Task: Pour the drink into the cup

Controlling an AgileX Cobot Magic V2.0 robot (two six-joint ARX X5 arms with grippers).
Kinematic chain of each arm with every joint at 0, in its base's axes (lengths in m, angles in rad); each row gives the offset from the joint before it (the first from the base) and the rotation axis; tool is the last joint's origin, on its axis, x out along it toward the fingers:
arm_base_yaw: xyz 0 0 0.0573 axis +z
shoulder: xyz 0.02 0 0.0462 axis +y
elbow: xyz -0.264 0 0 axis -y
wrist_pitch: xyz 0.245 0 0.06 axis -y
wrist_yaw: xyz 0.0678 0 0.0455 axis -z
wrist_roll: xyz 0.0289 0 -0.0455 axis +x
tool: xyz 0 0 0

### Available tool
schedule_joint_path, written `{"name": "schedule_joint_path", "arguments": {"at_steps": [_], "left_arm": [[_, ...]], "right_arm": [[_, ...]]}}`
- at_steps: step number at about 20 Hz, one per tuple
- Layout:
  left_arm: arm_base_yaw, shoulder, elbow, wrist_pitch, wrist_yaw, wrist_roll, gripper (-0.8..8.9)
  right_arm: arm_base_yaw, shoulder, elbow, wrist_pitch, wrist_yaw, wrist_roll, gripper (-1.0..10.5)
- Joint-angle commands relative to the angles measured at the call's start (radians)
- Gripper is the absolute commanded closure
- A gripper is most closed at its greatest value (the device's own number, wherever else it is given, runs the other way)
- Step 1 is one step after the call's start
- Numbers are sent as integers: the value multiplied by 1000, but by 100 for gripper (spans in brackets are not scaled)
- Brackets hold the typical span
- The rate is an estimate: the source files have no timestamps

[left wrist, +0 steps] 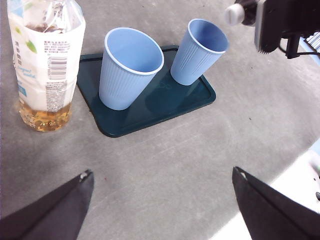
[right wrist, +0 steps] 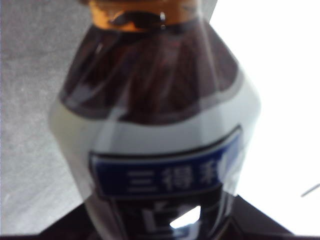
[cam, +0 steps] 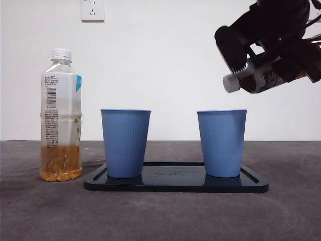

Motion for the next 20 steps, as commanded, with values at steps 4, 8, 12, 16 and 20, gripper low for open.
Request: {"name": "schedule_joint_path", "arguments": {"at_steps": [4, 8, 12, 16, 20], "left_arm": [[-8, 4, 18, 9, 3, 7, 375], [-8, 4, 18, 9, 3, 7, 375], [-8, 4, 18, 9, 3, 7, 375], [-8, 4, 18, 9, 3, 7, 375], [-8, 4, 18, 11, 3, 7, 375]], "right_arm": [[12, 15, 37, 61, 37, -48, 932], [12, 15, 37, 61, 37, -42, 932], [12, 14, 37, 62, 37, 1, 932], [12, -19, 61, 53, 8, 190, 932], [6, -125, 129, -54, -109, 494, 932]]}}
